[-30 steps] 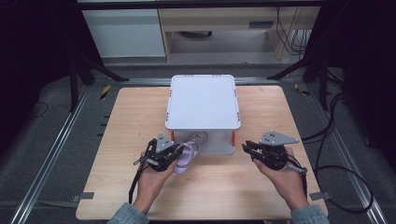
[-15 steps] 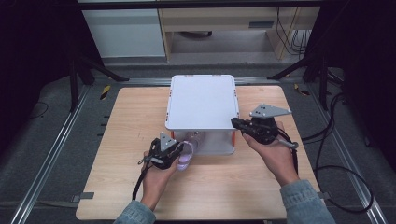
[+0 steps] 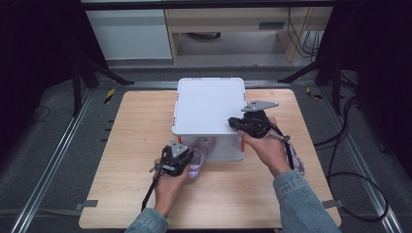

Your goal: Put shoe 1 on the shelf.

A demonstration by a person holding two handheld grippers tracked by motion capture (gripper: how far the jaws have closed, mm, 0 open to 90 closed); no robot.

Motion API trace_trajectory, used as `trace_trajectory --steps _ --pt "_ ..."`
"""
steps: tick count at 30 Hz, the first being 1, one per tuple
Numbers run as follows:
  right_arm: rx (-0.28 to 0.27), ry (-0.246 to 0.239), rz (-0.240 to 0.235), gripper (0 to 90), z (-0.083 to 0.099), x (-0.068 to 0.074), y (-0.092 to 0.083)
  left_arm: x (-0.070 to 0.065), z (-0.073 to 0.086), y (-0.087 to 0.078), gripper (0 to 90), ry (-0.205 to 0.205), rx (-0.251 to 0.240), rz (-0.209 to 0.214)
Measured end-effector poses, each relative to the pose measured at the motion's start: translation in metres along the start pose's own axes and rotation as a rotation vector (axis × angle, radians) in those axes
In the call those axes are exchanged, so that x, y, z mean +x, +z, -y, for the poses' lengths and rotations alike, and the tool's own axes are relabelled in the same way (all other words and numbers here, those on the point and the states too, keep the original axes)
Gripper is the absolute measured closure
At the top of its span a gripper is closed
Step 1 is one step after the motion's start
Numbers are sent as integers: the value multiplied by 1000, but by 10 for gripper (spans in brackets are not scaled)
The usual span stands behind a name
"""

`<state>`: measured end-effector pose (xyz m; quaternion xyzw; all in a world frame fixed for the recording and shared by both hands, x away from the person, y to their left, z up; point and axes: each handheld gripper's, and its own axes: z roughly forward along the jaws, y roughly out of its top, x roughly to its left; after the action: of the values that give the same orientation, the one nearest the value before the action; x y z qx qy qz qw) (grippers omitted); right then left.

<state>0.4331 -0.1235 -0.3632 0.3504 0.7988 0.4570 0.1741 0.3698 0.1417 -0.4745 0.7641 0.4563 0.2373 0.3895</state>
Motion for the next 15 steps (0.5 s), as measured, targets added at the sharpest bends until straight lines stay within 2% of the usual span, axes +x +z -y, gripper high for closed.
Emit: trace_trajectory --steps 9,12,15 --pt "-1 -8 -4 847 -1 0 2 4 1 11 780 -54 8 -31" --pt "-1 -11 -1 844 -1 0 2 2 1 10 768 -46 12 -30" --pt "-2 -16 -4 837 -1 1 2 2 2 8 726 -60 10 -10"
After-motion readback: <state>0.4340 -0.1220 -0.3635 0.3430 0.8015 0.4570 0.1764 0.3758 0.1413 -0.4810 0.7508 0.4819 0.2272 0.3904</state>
